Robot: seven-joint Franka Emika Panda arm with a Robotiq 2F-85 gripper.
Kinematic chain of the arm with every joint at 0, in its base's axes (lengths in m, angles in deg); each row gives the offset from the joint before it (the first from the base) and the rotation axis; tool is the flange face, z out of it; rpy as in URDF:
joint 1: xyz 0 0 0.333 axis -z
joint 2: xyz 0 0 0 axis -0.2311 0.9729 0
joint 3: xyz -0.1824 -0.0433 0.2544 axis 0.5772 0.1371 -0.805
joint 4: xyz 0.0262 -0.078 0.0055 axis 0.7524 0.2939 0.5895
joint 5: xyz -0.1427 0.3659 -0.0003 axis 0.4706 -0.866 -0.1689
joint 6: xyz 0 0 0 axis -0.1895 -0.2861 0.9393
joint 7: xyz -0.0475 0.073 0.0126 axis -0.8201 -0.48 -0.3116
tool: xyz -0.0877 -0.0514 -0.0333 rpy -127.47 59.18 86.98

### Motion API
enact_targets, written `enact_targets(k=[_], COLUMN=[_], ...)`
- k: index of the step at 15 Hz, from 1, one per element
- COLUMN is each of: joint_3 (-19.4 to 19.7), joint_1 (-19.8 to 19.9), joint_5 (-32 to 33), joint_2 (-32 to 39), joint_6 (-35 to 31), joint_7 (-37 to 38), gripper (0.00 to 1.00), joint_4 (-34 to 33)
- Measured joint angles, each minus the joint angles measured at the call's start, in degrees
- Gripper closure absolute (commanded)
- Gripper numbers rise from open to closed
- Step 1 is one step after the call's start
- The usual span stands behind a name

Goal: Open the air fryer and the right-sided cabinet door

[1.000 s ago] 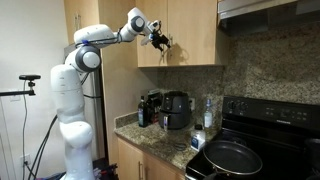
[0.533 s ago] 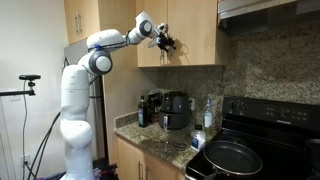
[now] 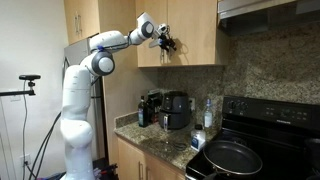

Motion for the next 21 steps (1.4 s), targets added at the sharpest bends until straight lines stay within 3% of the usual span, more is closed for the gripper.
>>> enact_targets(k=[6, 10, 12, 16, 21], joint_3=[-0.12, -0.05, -0.09, -0.28, -2.03], joint_1=[-0.14, -0.33, -0.93, -2.95, -4.4], joint_5=[-3.21, -1.75, 1.7, 12.72, 25.82], joint_2=[-1.4, -2.64, -3.35, -6.98, -16.23], joint_6=[-1.4, -3.15, -4.43, -4.72, 3.34], joint_7=[0.03, 0.4, 4.19, 17.06, 34.66], gripper=[1.0, 1.0, 1.0, 1.0, 1.0], joint_4=[2.09, 5.04, 6.6, 11.72, 21.06])
